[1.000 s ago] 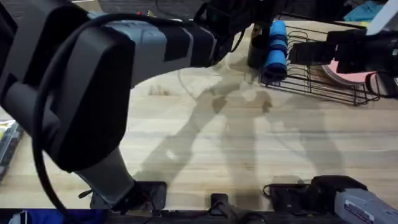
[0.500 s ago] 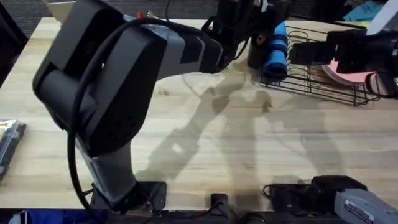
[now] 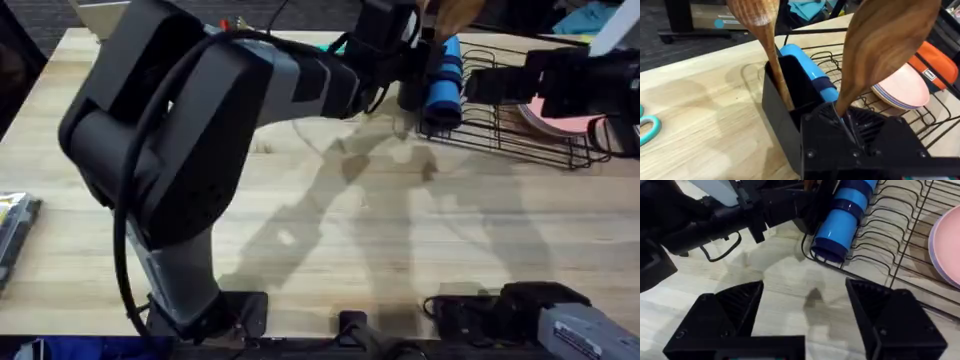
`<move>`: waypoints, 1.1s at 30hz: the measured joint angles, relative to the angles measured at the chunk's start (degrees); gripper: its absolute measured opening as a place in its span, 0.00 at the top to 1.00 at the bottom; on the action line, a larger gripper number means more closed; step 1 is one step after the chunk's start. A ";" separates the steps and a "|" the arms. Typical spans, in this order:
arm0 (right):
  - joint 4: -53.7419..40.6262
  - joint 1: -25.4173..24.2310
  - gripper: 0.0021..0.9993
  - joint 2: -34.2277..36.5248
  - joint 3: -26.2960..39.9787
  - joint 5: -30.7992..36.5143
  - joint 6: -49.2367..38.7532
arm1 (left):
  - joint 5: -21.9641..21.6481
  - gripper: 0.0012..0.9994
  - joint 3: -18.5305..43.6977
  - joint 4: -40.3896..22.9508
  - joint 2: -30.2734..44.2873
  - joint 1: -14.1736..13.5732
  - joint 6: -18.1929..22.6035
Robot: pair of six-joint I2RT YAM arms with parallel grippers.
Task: Pick up the spoon on the table one by one and put them onto the rack
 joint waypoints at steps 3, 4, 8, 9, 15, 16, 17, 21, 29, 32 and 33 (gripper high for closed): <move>0.02 -0.01 0.01 0.00 0.00 -0.02 0.40 | -0.19 0.96 0.02 -0.67 0.00 0.00 -0.02; 0.02 -0.02 0.01 0.00 0.00 -0.02 0.42 | -0.20 0.96 0.09 -0.96 -0.06 0.00 -0.02; 0.00 0.00 0.01 0.00 0.00 -0.02 0.64 | -0.25 0.90 0.46 -2.03 -0.07 0.00 -0.02; 0.00 0.00 0.01 0.00 0.00 -0.02 0.66 | -0.26 0.86 0.46 -2.17 -0.07 0.01 -0.03; 0.00 0.00 0.01 0.00 0.00 -0.02 0.80 | -0.19 0.68 0.17 -3.92 0.00 0.00 -0.09; 0.00 -0.02 0.01 0.00 0.00 -0.02 0.79 | -0.20 0.67 0.17 -3.79 0.00 0.00 -0.06; 0.02 0.00 0.01 0.00 0.00 -0.02 0.82 | -0.20 0.66 0.17 -3.76 0.00 0.00 -0.04; 0.00 -0.02 0.01 -0.01 0.00 -0.02 0.80 | -0.20 0.62 0.17 -3.46 0.00 0.03 0.14; 0.00 0.00 0.01 0.00 0.00 -0.02 0.81 | -0.20 0.51 0.17 -0.36 0.00 0.15 0.23; -0.48 0.00 0.01 0.00 0.00 -0.02 0.82 | -0.20 0.50 0.15 -2.26 -0.20 0.91 0.29; -1.36 0.00 0.01 -0.02 0.00 -0.02 0.81 | -0.20 0.50 0.04 -6.08 -2.17 2.73 1.82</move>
